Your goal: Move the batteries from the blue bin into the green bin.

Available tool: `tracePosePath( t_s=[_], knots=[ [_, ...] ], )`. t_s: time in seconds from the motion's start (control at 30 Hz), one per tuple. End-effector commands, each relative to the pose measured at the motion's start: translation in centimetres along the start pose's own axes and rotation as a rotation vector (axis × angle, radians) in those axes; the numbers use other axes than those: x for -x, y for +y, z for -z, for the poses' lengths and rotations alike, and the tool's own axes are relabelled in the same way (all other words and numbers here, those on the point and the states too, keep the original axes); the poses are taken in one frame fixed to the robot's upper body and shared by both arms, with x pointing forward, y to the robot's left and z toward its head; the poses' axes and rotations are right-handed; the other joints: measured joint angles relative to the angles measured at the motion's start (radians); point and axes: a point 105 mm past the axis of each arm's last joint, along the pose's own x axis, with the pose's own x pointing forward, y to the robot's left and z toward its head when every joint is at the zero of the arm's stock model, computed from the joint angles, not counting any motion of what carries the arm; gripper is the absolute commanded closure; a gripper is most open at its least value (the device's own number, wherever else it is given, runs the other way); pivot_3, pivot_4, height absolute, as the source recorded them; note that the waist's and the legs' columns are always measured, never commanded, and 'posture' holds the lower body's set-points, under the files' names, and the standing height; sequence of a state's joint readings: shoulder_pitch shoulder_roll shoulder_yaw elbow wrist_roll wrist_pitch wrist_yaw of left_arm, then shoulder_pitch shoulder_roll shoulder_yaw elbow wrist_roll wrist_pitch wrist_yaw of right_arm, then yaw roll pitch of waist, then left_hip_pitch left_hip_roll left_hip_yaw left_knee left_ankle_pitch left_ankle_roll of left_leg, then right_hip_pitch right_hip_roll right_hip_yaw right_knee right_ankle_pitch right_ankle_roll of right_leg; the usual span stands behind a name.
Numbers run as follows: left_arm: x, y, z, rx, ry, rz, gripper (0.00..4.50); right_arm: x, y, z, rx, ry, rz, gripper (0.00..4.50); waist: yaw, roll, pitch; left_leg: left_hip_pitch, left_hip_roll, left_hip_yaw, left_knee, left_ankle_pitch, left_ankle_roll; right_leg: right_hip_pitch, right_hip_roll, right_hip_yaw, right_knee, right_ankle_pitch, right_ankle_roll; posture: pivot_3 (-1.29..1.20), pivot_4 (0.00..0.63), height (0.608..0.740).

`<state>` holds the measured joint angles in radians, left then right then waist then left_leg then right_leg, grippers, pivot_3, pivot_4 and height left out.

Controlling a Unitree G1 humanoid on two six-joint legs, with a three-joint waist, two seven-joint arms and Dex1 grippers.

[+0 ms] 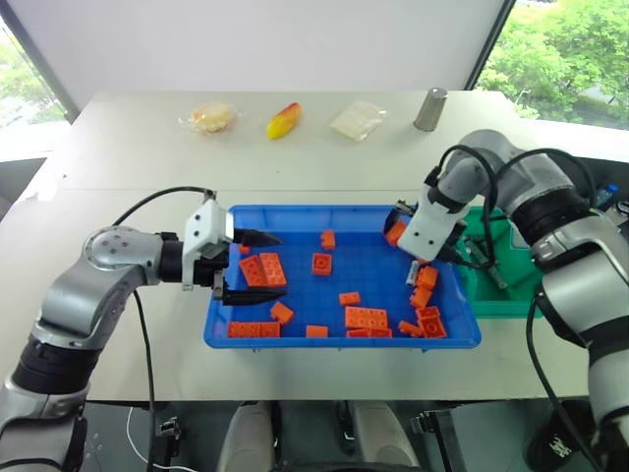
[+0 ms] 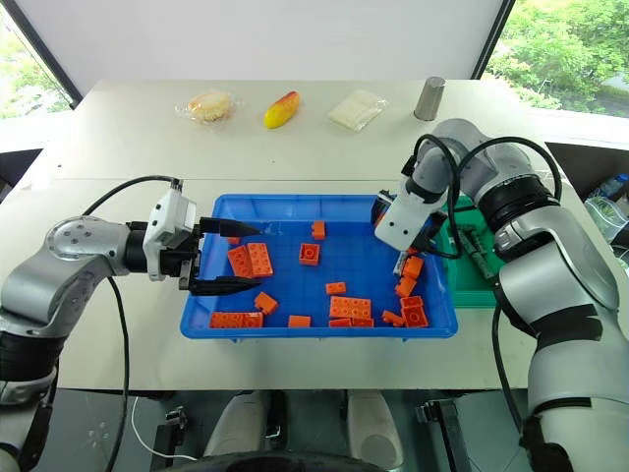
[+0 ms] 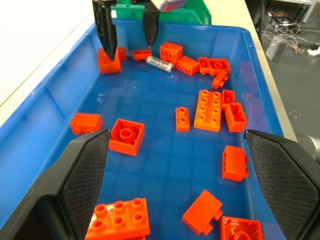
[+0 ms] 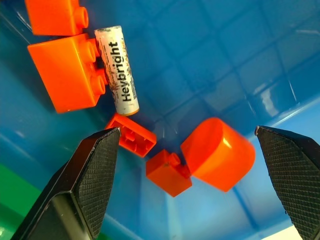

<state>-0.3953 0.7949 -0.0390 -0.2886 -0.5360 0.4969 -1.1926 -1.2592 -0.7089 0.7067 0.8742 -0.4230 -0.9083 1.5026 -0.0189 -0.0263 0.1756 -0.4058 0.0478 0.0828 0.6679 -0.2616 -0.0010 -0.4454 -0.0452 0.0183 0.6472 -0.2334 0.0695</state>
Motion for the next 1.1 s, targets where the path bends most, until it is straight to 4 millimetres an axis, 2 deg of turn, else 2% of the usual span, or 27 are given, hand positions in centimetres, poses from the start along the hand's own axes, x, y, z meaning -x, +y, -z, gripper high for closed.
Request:
tracePosePath(
  t_s=[0.03,0.33,0.53,0.73,0.87,1.03,1.1],
  knots=[
    [0.5,0.0,-1.1,-0.041,-0.013,-0.014,0.0,0.0,0.7,0.0,0.032,0.011,-0.064,0.06,0.004,0.0,0.0,0.0,0.0,0.0,0.0,0.0,0.0,0.0,0.0,0.0,0.0,0.0,0.0,0.0,0.15,0.74],
    [0.5,0.1,-1.2,-0.05,-0.015,-0.016,0.0,-1.4,0.8,-1.2,0.067,-0.023,-0.121,0.06,0.006,0.0,0.0,0.0,0.0,0.0,0.0,0.0,0.0,0.0,-0.001,0.0,0.0,0.0,0.0,0.0,0.15,0.74],
    [0.4,0.1,-1.4,-0.053,-0.018,-0.017,0.0,-2.3,-0.6,-2.9,0.041,-0.104,-0.062,0.06,0.003,0.0,0.0,0.0,0.0,0.0,0.0,0.0,0.0,0.0,0.0,0.0,0.0,0.0,0.0,0.0,0.15,0.74],
    [0.7,0.1,-1.3,-0.052,-0.014,-0.02,0.0,-2.3,-0.3,-2.9,-0.001,-0.118,-0.043,0.06,0.001,0.0,0.0,0.001,0.0,0.0,0.0,0.0,0.0,0.001,0.0,0.0,0.001,0.0,0.0,0.0,0.15,0.74],
    [0.5,0.3,-1.3,-0.053,-0.018,-0.018,0.0,-2.2,0.0,-2.9,-0.011,-0.117,-0.042,1.79,0.002,0.0,0.0,0.001,0.0,0.0,0.0,0.0,0.0,0.001,0.0,0.0,0.001,0.0,0.0,0.0,0.15,0.74],
    [0.4,0.3,-1.3,-0.053,-0.019,-0.012,0.0,-2.1,-0.2,-3.1,-0.024,-0.131,-0.015,4.47,0.0,0.0,0.0,0.001,0.0,0.0,0.0,0.0,0.0,0.001,0.0,0.0,0.001,0.0,0.0,0.0,0.15,0.74],
    [0.4,0.4,-1.3,-0.054,-0.019,-0.01,0.0,-1.8,-0.6,-3.3,-0.039,-0.145,0.026,4.47,0.001,0.0,0.0,0.001,0.0,0.0,0.0,0.0,0.0,0.001,0.0,0.0,0.001,0.0,0.0,0.0,0.15,0.74]
  ],
)
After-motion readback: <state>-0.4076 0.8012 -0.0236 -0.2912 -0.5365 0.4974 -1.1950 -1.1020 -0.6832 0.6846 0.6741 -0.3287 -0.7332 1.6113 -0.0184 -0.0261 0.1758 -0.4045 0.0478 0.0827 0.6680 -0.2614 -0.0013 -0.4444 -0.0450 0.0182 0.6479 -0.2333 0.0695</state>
